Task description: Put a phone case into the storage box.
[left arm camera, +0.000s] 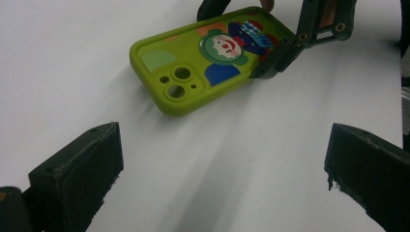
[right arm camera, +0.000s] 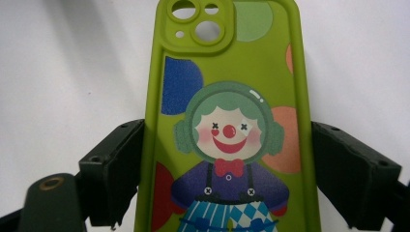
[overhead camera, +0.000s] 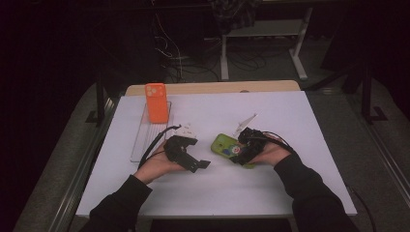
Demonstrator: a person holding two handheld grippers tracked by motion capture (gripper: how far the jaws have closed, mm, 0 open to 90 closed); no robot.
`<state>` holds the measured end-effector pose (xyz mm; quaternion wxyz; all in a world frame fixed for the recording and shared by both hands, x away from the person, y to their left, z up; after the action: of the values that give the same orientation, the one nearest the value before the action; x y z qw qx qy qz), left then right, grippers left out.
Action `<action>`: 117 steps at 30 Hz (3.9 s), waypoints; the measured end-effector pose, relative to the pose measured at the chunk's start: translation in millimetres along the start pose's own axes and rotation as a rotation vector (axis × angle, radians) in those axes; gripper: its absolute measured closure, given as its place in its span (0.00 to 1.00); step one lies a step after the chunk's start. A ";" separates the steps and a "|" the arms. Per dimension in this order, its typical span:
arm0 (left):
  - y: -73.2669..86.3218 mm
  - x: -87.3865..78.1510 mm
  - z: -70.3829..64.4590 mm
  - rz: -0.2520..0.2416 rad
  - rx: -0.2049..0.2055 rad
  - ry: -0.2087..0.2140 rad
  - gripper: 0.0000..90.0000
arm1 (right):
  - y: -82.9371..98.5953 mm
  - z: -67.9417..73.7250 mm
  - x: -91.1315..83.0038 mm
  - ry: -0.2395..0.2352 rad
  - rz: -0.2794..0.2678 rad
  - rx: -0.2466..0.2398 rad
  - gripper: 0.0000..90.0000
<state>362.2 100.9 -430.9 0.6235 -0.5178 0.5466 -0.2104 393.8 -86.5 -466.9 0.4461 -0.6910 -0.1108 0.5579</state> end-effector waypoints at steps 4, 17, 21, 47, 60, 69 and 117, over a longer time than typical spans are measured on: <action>-8.6 3.0 3.1 -0.002 0.001 0.028 0.01 | -5.4 -1.7 -1.5 -0.031 -0.005 -0.024 0.17; -26.0 6.6 7.5 0.005 0.080 0.104 0.03 | -4.7 11.3 6.7 -0.119 0.035 -0.114 0.17; -23.1 6.3 5.8 0.022 0.113 0.117 0.01 | -5.9 18.1 4.0 -0.155 0.030 -0.137 0.17; 0.5 26.0 -22.8 0.155 0.287 0.278 0.00 | -16.9 59.6 -1.4 -0.288 0.039 -0.308 0.17; 9.2 34.9 -30.6 0.207 0.287 0.297 0.00 | -24.5 69.0 -5.0 -0.304 0.008 -0.316 0.17; 11.5 37.3 -33.9 0.221 0.284 0.310 0.05 | -26.9 66.4 -5.5 -0.301 -0.010 -0.341 0.17; 11.9 26.5 -21.9 0.274 0.199 0.179 0.17 | -28.7 39.2 -26.0 -0.237 -0.111 -0.172 0.07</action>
<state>347.2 74.3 -450.7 0.6433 -0.3537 0.6418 -0.2217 360.4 -67.5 -427.3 0.3994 -0.6489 -0.2480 0.5983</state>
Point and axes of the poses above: each handheld gripper's, and its own axes: x roughly forward along the jaws, y roughly out of its underside, z roughly to its left, the point moved 6 cm from there along x, roughly forward along the jaws, and after that the axes turned 15 degrees about -z, right-handed, at the moved point
